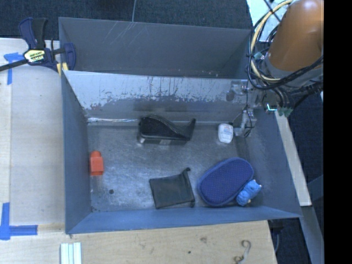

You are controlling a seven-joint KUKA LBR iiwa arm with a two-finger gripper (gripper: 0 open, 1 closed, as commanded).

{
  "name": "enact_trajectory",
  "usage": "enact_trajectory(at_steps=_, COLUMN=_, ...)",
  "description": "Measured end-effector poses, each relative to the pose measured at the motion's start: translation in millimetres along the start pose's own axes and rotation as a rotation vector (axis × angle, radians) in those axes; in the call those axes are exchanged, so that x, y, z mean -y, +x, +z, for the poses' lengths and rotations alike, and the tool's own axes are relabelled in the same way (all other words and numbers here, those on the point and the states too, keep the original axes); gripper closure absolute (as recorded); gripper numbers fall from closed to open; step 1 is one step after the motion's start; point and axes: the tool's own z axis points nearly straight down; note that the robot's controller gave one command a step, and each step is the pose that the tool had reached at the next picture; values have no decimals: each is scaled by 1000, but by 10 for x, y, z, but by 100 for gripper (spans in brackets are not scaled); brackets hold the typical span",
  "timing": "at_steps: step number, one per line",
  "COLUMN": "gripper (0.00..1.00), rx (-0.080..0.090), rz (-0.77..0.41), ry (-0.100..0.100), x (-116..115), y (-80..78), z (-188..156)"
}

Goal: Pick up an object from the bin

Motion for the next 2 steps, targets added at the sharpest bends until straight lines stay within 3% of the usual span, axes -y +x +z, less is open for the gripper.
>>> enact_trajectory(at_steps=1, gripper=0, rx=0, rz=-46, ry=-1, x=-255, y=30, z=1446)
enact_trajectory(at_steps=2, gripper=0, rx=9, rz=-242, ry=2, x=383, y=272, z=1502)
